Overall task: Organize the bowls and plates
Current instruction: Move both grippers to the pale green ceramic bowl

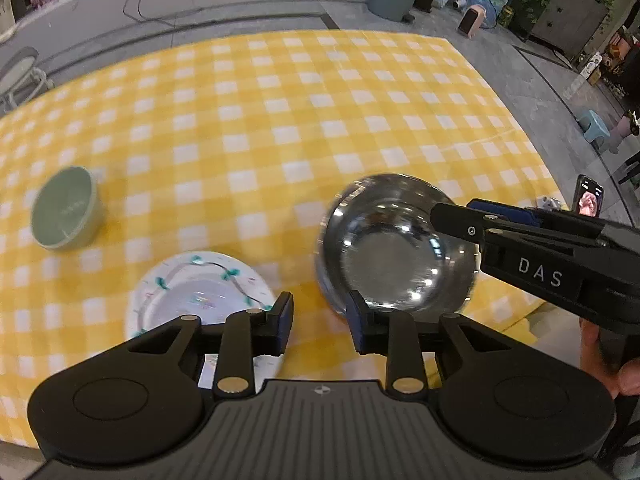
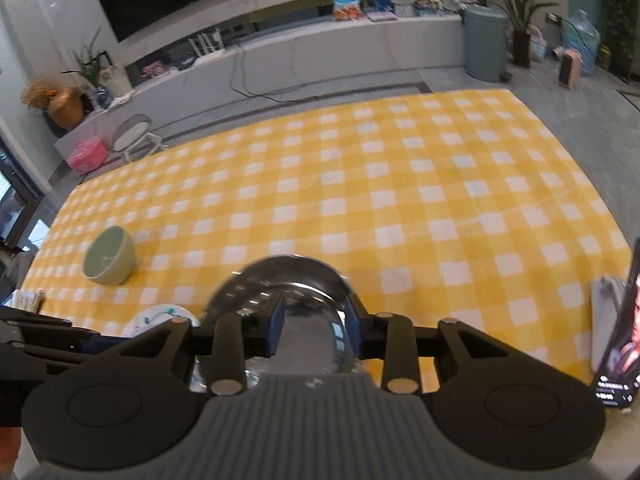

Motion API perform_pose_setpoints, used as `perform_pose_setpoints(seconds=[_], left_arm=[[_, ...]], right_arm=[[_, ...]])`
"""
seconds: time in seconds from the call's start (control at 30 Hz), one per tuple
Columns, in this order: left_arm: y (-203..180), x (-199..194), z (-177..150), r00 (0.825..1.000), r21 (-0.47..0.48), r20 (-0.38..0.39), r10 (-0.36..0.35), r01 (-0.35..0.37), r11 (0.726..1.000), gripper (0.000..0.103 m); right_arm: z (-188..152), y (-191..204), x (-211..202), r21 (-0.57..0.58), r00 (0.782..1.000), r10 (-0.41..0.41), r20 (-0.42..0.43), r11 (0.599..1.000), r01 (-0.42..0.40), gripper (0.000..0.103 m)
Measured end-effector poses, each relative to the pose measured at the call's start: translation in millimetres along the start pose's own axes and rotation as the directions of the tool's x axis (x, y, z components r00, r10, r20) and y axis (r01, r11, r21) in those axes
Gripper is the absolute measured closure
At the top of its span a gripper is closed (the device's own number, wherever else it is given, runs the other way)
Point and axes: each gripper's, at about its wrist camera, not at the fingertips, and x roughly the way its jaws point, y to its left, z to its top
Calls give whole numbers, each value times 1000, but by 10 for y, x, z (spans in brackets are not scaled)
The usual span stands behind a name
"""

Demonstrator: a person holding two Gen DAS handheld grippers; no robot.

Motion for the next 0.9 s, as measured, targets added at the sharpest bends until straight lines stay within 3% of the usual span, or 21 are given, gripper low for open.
perform_pose_setpoints(seconds=[0.27,0.7,0.9], left_arm=[[470,-188,-37,996,-9,54,66,-65,998,66],[1645,-397,-83,974,-202,127,189,-161,966,61],[2040,-348,-14,964,-261,163,211,-164,951,61]], right_arm=[[80,471,147,-78,999,50,-12,996,-51,68],[140,1282,754,-146,986,120,-115,980,-137,65],[228,1626,1063,-143,977,148,-150,975,-170,65]])
